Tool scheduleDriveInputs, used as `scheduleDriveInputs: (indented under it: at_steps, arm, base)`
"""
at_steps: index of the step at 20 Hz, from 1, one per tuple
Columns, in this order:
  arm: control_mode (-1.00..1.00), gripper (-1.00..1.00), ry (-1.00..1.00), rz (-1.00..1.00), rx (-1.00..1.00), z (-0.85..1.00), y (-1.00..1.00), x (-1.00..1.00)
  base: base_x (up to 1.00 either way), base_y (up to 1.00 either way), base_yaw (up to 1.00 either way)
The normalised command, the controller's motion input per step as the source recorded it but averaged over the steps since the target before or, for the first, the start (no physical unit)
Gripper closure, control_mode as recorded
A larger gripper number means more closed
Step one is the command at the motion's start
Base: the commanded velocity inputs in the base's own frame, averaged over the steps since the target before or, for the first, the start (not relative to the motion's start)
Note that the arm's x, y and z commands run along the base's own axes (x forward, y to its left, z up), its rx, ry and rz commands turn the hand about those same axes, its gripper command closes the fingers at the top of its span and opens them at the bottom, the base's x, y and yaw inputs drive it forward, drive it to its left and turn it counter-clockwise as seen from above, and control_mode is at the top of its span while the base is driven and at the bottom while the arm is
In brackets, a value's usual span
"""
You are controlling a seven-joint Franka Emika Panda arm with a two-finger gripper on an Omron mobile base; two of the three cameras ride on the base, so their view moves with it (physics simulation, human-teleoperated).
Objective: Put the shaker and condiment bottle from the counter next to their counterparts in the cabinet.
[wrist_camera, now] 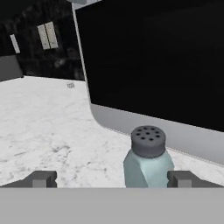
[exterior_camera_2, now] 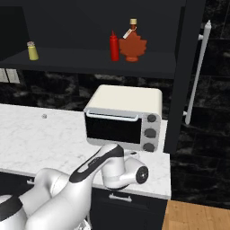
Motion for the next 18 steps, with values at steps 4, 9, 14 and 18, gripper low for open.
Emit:
scheduleDriveInputs:
  at_steps: [4, 9, 14, 18]
  arm:
    - [-1.0, -1.0, 0.0, 0.01, 0.01, -0.14, -0.13, 0.06]
    - [-1.0, -1.0, 0.0, 0.06, 0.01, -0.13, -0.01, 0.11]
    - [-1.0, -1.0, 0.0, 0.14, 0.0, 0.0, 0.0, 0.24]
    - [-1.0, -1.0, 0.0, 0.12, 0.0, -0.01, -0.04, 0.27]
  base:
    - [0.0, 0.0, 0.0]
    - [0.0, 0.0, 0.0]
    - [0.0, 0.0, 0.0]
    - [0.0, 0.0, 0.0]
